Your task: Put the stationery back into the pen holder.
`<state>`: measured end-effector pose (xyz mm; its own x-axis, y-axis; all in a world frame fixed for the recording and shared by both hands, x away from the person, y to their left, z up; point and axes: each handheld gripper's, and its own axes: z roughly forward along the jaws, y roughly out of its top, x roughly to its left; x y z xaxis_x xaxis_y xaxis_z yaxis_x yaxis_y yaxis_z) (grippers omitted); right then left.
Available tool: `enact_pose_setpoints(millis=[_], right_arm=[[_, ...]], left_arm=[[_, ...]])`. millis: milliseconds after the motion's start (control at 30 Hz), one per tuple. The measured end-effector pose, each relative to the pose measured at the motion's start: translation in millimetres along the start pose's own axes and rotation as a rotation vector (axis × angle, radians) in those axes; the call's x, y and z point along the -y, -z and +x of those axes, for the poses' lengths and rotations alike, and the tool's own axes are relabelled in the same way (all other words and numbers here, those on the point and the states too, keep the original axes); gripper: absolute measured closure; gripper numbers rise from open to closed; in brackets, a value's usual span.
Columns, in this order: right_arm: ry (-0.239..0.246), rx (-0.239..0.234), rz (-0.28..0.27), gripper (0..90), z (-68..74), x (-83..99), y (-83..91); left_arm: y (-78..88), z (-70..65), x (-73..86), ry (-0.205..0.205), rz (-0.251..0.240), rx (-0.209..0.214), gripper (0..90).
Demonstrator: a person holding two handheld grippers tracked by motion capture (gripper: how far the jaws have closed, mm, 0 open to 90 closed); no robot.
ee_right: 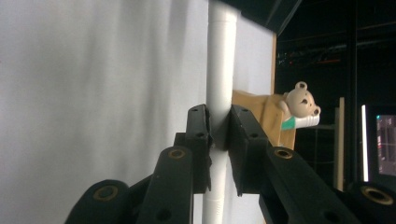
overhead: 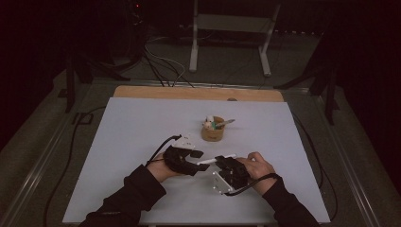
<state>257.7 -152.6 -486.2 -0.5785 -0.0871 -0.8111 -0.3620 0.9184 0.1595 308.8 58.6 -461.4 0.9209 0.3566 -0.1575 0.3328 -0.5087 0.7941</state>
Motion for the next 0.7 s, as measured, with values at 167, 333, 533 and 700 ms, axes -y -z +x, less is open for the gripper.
enact_pose_setpoints(millis=[167,333,533,700], right_arm=[[-0.066,0.004,-0.009,78.8,-2.2,6.2,0.6],[-0.082,0.008,-0.019,78.8,-5.3,9.0,3.3],[-0.124,0.009,-0.033,78.7,-8.2,11.5,5.6],[-0.179,0.013,-0.043,78.7,-11.3,14.7,7.1]], left_arm=[[7.3,2.2,3.5,0.011,-0.005,-0.014,35.9],[14.8,2.2,9.1,0.023,-0.026,-0.005,26.7],[22.6,2.2,15.8,0.027,-0.031,0.009,7.8],[28.5,1.7,25.5,0.013,-0.034,0.0,1.3]])
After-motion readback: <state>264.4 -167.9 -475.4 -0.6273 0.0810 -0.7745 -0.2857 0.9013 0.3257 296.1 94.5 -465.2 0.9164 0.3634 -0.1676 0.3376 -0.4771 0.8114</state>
